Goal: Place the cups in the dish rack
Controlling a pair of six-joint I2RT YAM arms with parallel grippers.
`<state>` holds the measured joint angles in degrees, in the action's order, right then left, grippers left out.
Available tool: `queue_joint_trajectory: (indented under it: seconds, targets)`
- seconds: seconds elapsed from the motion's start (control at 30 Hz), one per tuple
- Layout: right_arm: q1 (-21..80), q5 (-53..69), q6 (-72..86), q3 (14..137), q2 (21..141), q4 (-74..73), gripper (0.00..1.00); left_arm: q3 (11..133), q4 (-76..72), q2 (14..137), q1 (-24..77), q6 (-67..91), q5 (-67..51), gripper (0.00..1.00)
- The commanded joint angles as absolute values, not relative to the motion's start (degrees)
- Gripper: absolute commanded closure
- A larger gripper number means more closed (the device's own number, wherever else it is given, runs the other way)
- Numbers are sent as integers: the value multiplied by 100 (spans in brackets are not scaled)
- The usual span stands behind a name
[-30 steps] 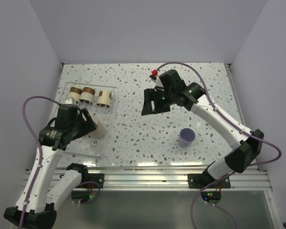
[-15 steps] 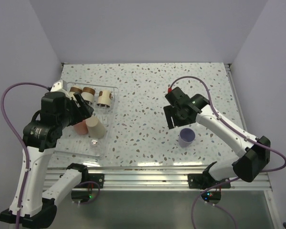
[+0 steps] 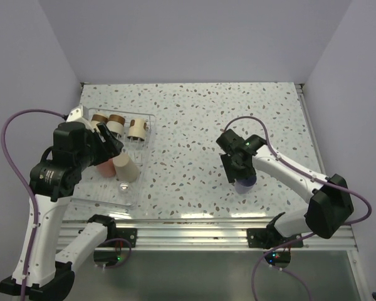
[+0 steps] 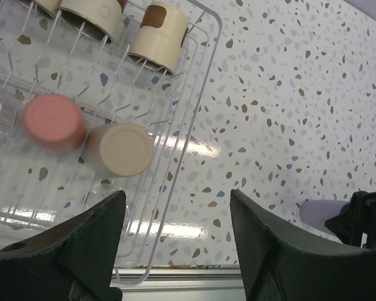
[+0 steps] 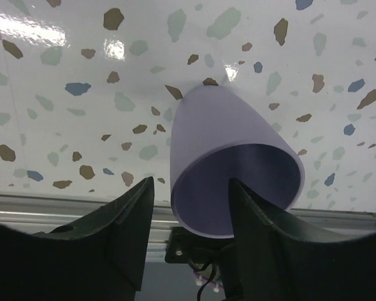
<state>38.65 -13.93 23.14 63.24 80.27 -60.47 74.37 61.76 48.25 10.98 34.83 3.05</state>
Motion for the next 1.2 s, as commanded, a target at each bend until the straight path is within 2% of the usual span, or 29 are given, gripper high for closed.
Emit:
queue_joint_trajectory:
  seconds: [0.0, 0.13, 0.17, 0.27, 0.3, 0.5, 0.7, 0.83, 0.93, 1.07, 1.1, 1.17]
  targets:
    - [3850, -1283, 2338, 6231, 8042, -5757, 47, 7400, 5959, 4781, 1125, 3384, 220, 30]
    - [3850, -1257, 2259, 6161, 8191, -5643, 65, 7392, 5950, 4781, 1125, 3393, 211, 30]
    - [3850, -1248, 2241, 6135, 8218, -5616, 76, 7400, 5950, 4781, 1125, 3393, 211, 30]
    - [3850, -1301, 2189, 6143, 8270, -5564, 96, 7409, 5985, 4790, 1125, 3384, 229, 30]
    - [3850, -1327, 2171, 6152, 8279, -5563, 100, 7409, 5994, 4790, 1125, 3384, 237, 30]
    - [3867, -1441, 2074, 6538, 8297, -5695, 100, 7479, 6029, 4799, 1125, 3375, 264, 30]
    - [3858, -943, 2004, 8461, 8463, -6135, 100, 7708, 6047, 4817, 1125, 3261, 89, 29]
    - [3867, 436, 1986, 9840, 8736, -5758, 100, 7664, 5687, 4694, 1125, 3217, -482, 27]
    - [3858, 1553, 2284, 10378, 8981, -5373, 100, 7454, 5178, 4518, 1125, 3304, -1202, 23]
    - [3841, 3186, 3493, 10302, 8965, -4082, 100, 7234, 4581, 4333, 1125, 3611, -1898, 16]
    - [3832, 3826, 3820, 10170, 8921, -3669, 100, 7181, 4449, 4220, 1125, 3673, -1985, 10]
    - [3841, 4436, 4949, 9574, 8763, -2098, 100, 6954, 3993, 4105, 1125, 3840, -2293, 4]
